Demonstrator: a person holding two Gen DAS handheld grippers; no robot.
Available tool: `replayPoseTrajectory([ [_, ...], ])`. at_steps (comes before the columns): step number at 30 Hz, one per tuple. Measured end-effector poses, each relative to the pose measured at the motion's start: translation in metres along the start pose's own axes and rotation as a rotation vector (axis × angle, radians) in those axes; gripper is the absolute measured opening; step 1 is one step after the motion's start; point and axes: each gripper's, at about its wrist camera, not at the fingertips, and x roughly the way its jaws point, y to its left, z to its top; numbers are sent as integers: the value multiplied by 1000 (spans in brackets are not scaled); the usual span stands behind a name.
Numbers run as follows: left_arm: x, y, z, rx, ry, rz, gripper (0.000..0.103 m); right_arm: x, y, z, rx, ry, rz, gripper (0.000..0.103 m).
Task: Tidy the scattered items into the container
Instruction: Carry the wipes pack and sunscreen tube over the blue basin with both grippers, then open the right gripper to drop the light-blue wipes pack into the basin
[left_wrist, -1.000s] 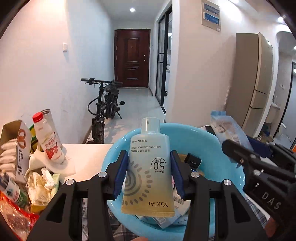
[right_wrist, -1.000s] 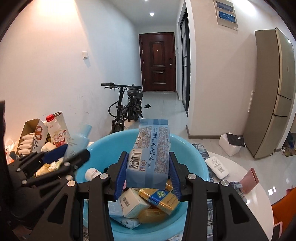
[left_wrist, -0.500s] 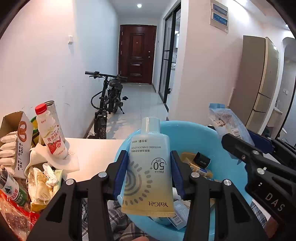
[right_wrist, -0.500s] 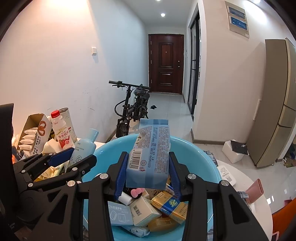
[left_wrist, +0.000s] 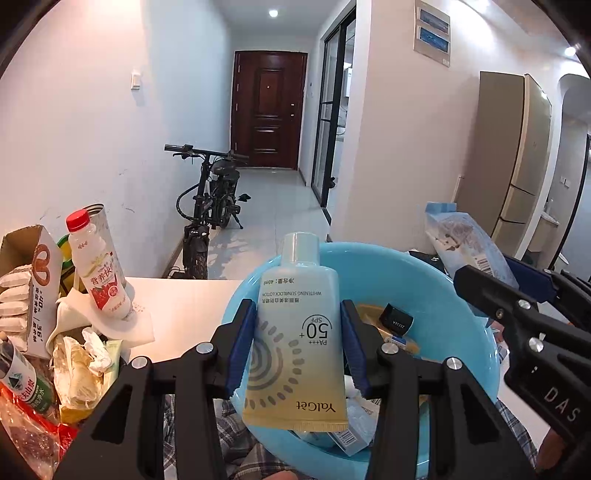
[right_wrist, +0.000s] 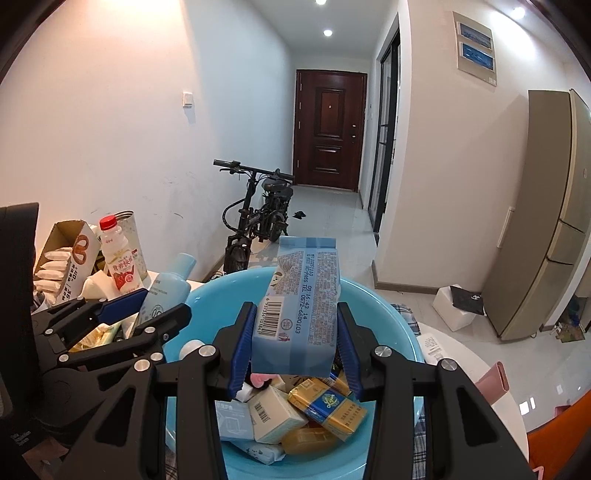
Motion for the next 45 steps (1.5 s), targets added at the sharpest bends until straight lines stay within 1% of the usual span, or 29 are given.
replayPoseTrajectory([
  [6,-1,6,2,-16,-4,-1,44,-3,13,2,-20,-10,8,44],
  [13,0,6,1,-17,0,-7,44,-6,17,2,-30,-12,3,44],
  [24,5,4,0,-7,11,1,44,-7,17,-1,-27,-6,0,44],
  [31,5,10,0,-23,15,-13,44,-6,18,-4,-39,1,-23,44],
  [36,6,10,-1,-26,20,-30,44,1,12,-6,-39,18,-39,44],
  [45,2,14,0,-38,17,-47,44,12,11,-7,-34,40,-39,44],
])
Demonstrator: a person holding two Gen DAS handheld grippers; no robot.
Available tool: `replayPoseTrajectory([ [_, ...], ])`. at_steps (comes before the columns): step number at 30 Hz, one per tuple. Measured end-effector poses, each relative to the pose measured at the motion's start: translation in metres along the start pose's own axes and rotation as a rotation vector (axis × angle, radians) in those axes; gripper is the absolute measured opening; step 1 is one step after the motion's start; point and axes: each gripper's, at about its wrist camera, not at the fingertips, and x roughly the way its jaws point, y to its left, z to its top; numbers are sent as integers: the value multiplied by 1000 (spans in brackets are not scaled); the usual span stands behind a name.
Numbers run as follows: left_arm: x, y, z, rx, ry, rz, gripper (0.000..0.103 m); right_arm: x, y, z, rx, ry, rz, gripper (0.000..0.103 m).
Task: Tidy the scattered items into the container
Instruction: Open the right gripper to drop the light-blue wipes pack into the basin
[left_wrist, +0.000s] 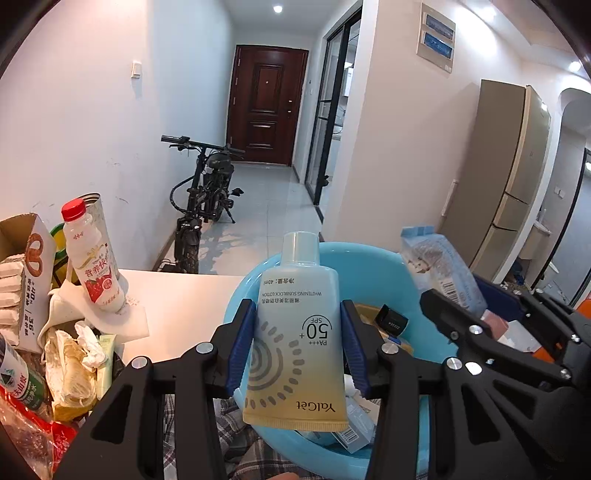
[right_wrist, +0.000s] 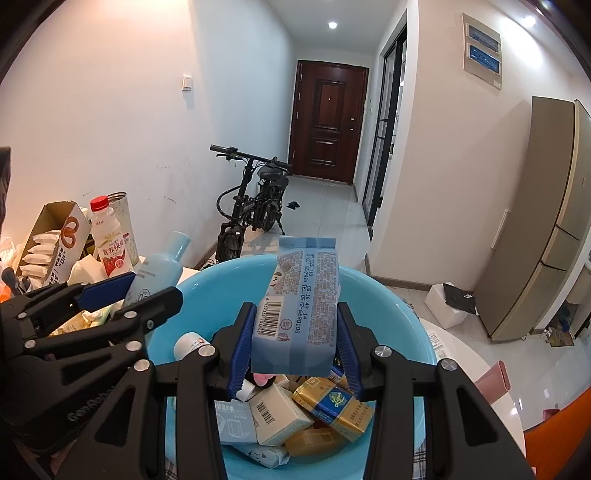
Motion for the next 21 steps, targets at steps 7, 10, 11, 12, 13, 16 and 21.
replayPoseTrajectory([
  [7,-1,-1,0,3,-1,5,44,-2,2,1,6,-9,16,44],
  [10,-1,-4,0,11,-3,22,44,-4,-1,2,12,-6,25,52],
  [11,-1,-3,0,12,-5,36,44,-3,-1,3,14,2,22,56],
  [12,-1,-2,1,11,-6,42,44,-2,-4,2,18,11,9,71],
  [13,-2,0,1,8,-6,38,44,-1,-10,1,28,18,-12,89],
  [16,-2,3,2,-2,-5,28,44,-4,-24,3,61,15,-4,103],
  [21,-2,-4,2,19,-8,37,44,-12,-30,5,62,6,-44,103],
])
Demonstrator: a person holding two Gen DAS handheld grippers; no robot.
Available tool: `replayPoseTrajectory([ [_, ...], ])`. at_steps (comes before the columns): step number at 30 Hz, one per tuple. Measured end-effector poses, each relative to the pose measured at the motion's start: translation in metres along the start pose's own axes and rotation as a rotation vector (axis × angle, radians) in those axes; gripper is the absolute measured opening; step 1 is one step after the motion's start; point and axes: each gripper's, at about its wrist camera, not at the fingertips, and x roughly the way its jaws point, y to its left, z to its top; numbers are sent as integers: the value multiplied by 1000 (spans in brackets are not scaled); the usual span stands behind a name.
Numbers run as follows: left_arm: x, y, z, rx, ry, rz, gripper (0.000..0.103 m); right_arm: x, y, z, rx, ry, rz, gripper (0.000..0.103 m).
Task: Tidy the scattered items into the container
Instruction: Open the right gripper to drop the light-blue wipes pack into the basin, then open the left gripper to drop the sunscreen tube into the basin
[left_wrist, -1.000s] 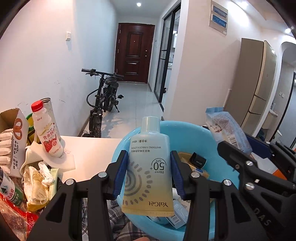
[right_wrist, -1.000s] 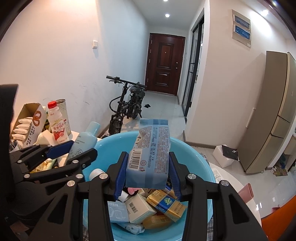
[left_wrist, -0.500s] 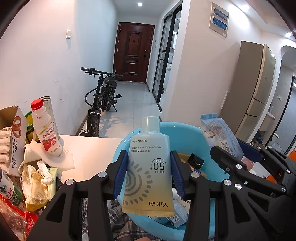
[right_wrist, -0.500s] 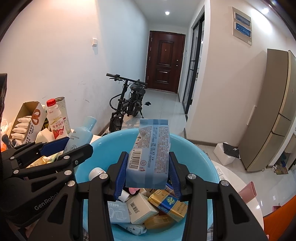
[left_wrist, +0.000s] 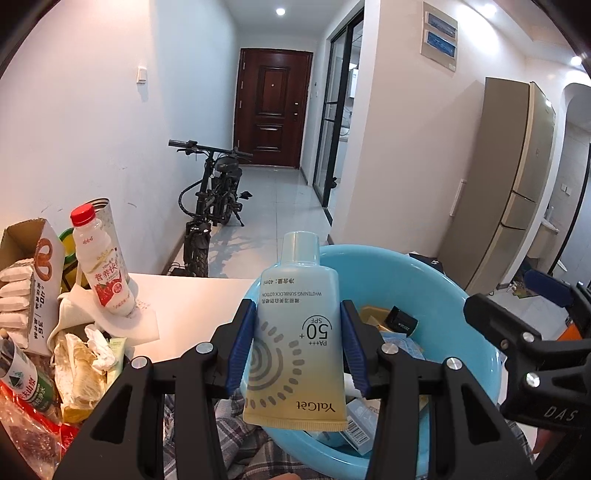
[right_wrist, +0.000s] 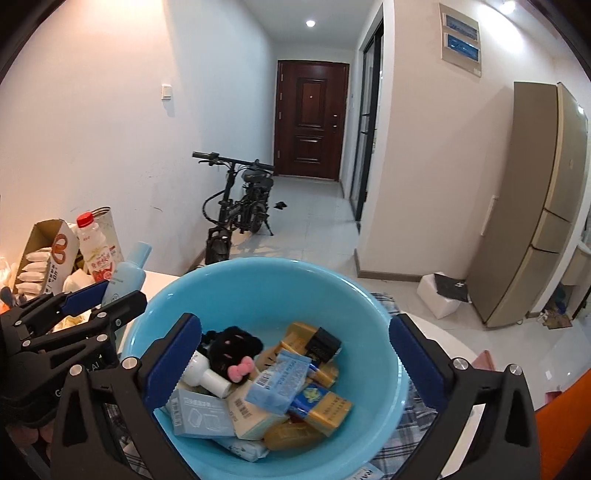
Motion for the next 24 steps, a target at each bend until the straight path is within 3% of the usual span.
replayPoseTrajectory([
  [8,2,-14,-3,41,6,-4,44,-8,-9,4,11,-14,-42,103],
  [24,-1,-20,-3,59,8,-11,44,-6,-5,4,1,5,-37,103],
])
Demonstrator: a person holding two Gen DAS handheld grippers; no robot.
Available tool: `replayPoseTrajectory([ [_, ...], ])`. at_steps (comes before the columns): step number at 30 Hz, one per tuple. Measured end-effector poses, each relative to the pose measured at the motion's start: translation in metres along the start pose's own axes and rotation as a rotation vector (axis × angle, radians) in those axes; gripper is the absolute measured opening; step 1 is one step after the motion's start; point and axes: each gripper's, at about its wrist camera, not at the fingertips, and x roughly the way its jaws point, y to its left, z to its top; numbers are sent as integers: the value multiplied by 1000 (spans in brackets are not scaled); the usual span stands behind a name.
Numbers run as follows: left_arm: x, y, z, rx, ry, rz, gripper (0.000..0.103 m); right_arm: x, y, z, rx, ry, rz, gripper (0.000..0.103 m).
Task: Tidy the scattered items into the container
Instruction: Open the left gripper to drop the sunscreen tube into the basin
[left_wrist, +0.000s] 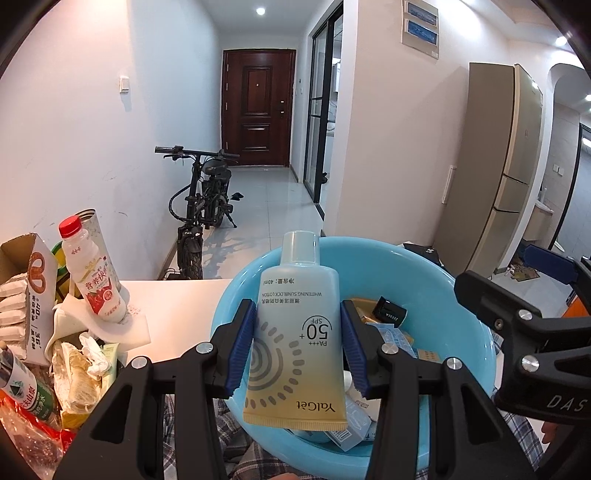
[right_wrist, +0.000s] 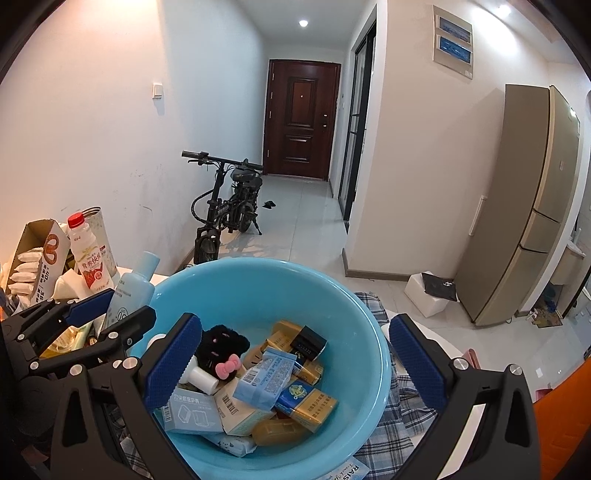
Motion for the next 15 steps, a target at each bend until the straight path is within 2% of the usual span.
replayPoseTrajectory([
  [15,1,-4,0,5,1,-3,44,-4,6,0,-14,5,-23,103],
])
